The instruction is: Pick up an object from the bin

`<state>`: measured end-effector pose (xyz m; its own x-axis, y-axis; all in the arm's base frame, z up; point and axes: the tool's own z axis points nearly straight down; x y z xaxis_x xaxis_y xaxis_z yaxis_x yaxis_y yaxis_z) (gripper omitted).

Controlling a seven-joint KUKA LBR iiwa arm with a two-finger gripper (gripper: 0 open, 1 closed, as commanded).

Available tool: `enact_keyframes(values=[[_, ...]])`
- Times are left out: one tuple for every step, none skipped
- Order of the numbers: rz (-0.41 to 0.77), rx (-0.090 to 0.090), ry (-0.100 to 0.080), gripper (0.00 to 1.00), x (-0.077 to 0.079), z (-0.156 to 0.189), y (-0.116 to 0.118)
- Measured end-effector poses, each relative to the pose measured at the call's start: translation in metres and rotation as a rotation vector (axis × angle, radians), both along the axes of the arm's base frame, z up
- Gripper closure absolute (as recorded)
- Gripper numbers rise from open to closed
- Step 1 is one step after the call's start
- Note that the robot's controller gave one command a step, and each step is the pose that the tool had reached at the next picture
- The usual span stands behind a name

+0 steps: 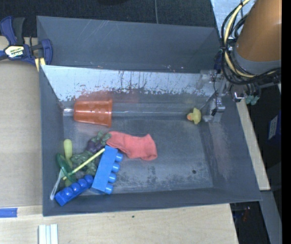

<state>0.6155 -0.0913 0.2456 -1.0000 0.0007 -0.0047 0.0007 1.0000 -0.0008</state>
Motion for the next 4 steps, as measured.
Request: enact_keyframes(values=[[-0.197,0.001,-0.001,0.0,0.001,-0.054,-0.014],[-0.124,0.0,-0.005,0.0,0.004,-0.084,-0.062],[-0.536,0.004,0.002,0.0,0.009,-0.11,-0.061],[-0.408,0.002,0.013,0.0,0.007,-0.176,-0.056]])
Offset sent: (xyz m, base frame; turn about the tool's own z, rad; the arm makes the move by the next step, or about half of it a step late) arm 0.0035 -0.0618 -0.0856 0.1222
